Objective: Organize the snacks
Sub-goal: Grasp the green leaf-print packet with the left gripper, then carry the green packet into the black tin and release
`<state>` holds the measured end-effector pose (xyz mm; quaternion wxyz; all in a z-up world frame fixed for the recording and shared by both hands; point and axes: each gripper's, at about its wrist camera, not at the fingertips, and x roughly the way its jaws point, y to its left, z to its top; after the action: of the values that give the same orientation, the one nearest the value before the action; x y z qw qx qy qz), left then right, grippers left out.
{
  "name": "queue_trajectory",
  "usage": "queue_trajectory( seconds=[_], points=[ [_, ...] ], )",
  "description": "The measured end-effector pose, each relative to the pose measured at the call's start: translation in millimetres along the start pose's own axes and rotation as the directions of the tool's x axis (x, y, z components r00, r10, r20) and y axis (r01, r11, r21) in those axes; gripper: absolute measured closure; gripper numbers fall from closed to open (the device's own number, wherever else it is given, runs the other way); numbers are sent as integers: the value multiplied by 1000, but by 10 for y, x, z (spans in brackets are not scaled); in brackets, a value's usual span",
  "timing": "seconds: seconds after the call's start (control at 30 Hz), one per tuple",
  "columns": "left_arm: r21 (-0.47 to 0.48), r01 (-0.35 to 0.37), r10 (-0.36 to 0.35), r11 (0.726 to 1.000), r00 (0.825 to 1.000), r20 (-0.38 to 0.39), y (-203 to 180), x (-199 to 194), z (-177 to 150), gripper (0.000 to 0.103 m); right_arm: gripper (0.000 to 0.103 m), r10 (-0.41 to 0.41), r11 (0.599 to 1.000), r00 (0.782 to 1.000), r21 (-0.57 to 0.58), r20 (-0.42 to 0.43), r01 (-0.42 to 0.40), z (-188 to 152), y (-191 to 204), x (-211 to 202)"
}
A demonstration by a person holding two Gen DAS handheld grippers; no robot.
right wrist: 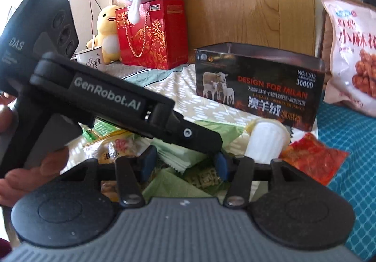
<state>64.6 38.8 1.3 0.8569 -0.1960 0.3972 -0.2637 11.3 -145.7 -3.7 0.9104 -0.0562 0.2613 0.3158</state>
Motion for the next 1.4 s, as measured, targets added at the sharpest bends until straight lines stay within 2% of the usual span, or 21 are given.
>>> queue_trajectory(
  seconds=[0.17,0.37,0.5,0.6,0.7,0.9,1.03,1.17,1.23,1.3,1.4],
  points=[
    [-29,26,-25,999,1000,16,40,-47,-17,46,49,-25,999,1000,-39,6,25,-8,1,21],
    [-85,17,-14,996,999,38,141,-74,64,44,49,-34,999,999,-38,7,34,-18,-28,-3],
    [-56,14,-13,998,1000,13,90,25,69,54,49,-35,998,999,-47,7,35,-20,-12,5],
    [-53,-1,2,999,1000,22,55,42,77,54,54,-37,998,999,-56,8,37,9,3,12],
    [-57,18,-14,998,998,60,24,-71,147,54,56,-36,997,998,-60,48,39,67,21,-39],
    [31,10,-15,999,987,162,-199,-259,445,53,56,-60,989,982,-123,179,83,295,57,-148],
    [55,6,-16,998,983,185,-249,-139,782,53,56,-84,985,971,-130,222,115,513,-111,-67],
    [73,-14,0,997,982,189,-300,148,1073,50,56,-125,984,966,-96,227,150,683,-371,107],
    [90,-38,20,995,981,190,-325,308,1142,43,56,-159,982,964,-69,214,178,733,-508,207],
    [91,-71,53,993,981,184,-325,404,1170,42,55,-208,975,957,-29,202,219,750,-625,245],
    [69,-43,29,997,981,194,-236,315,1117,42,55,-212,977,951,28,225,212,700,-738,77]
  ],
)
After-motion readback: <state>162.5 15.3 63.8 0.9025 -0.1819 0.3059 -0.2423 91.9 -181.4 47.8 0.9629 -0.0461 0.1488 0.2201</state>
